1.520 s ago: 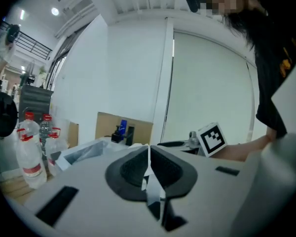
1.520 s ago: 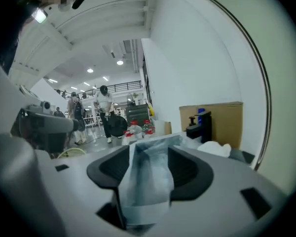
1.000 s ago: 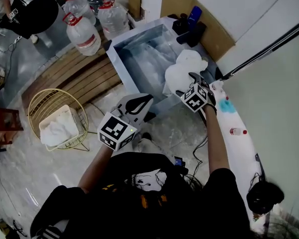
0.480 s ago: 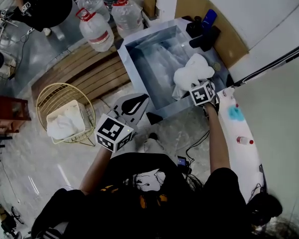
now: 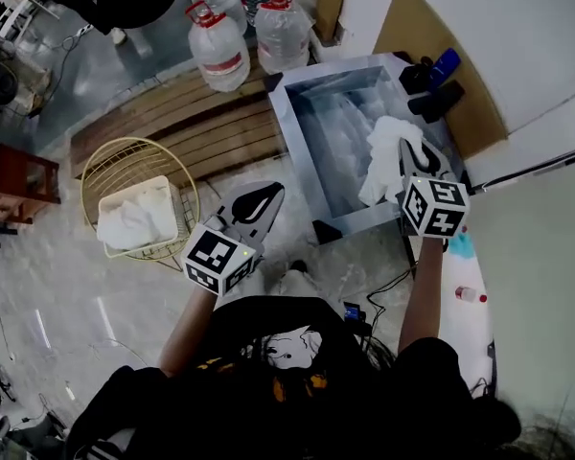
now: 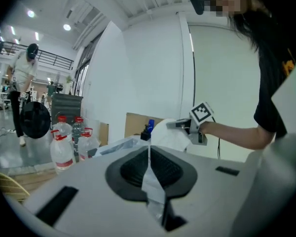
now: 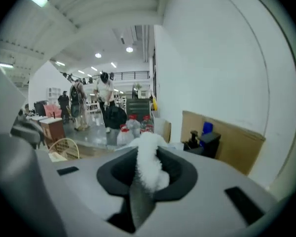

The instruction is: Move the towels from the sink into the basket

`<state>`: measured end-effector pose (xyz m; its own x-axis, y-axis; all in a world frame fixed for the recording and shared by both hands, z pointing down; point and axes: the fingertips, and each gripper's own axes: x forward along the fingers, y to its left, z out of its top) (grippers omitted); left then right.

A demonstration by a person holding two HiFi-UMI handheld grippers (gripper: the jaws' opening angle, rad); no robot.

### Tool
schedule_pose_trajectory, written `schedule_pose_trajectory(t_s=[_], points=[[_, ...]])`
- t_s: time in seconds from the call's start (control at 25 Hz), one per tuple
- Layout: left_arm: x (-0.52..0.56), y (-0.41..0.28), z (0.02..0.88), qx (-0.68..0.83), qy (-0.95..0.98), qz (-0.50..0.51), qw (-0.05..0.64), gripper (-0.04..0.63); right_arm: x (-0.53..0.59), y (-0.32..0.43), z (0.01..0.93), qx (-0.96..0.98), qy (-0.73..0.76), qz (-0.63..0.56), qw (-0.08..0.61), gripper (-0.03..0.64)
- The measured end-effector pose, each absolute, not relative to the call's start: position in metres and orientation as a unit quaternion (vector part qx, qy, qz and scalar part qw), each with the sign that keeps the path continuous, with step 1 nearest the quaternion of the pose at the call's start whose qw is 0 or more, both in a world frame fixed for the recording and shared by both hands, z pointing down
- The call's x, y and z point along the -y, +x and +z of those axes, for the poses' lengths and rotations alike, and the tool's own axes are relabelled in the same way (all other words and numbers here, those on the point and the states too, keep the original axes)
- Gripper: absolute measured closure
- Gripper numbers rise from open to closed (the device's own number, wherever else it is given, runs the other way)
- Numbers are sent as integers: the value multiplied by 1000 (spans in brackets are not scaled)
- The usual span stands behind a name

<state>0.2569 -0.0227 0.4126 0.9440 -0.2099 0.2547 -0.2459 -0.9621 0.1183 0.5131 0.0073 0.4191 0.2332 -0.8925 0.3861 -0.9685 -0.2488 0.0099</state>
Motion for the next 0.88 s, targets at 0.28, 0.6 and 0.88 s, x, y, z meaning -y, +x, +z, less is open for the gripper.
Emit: schedule_pose_trajectory(t_s=[0.28,0.6,0.88], points=[[61,160,402,181,976,92,80,577,45,402,279,667,743,52,3,552],[104,17,388,255,962,63,74,577,121,197,183,776,624,-3,-98,552],[131,-135,393,372,924,47,80,577,182,16,164,849,512,-11,-131,552]])
